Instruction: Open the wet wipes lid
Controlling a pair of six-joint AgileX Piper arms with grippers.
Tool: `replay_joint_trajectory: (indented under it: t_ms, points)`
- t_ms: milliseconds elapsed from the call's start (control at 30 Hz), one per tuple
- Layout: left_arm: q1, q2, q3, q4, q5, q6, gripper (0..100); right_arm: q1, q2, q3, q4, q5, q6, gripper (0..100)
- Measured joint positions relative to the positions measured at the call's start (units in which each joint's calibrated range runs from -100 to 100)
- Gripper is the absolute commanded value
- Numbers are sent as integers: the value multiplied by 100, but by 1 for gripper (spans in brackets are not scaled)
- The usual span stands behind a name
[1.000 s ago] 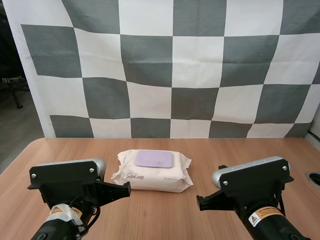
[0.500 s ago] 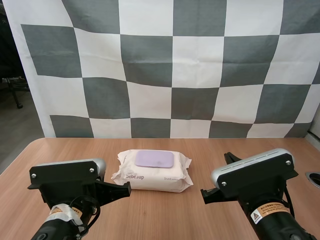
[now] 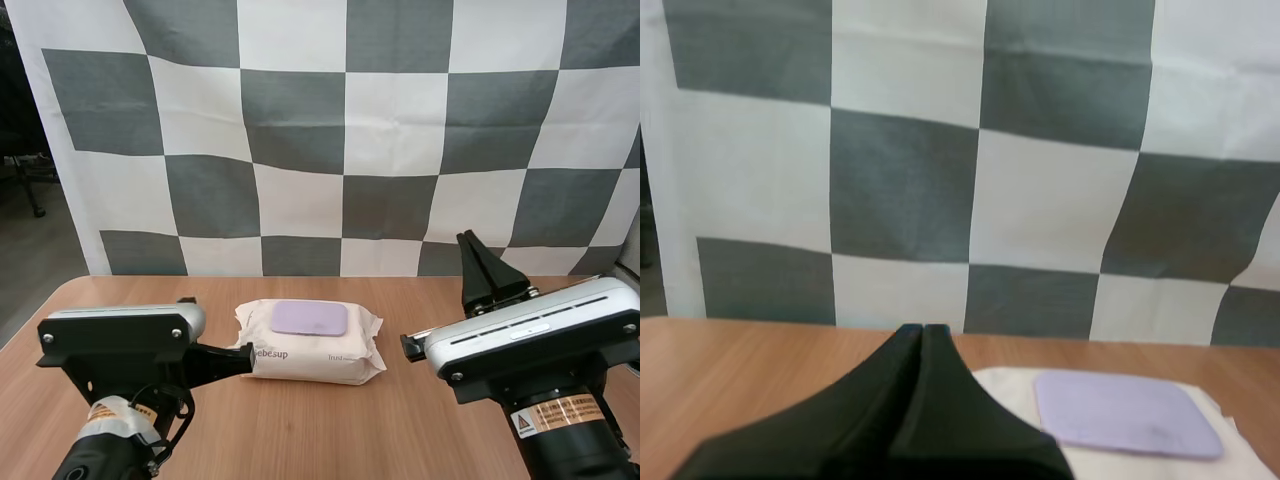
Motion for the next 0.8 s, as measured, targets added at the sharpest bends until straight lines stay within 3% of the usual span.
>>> replay_joint_trajectory:
  t_ms: [233,500,600,800]
  points:
    - [0,0,0,528,-1828,0,0,0,0,0,-2,-1819,10,0]
    - [0,0,0,1893,-3922,-19,0,0,0,0,369,-3915,10,0]
    - [0,0,0,2112,-4744,37,0,0,0,0,663,-4710,10,0]
    - [0,0,0,2125,-5296,50,0,0,0,0,774,-5027,10,0]
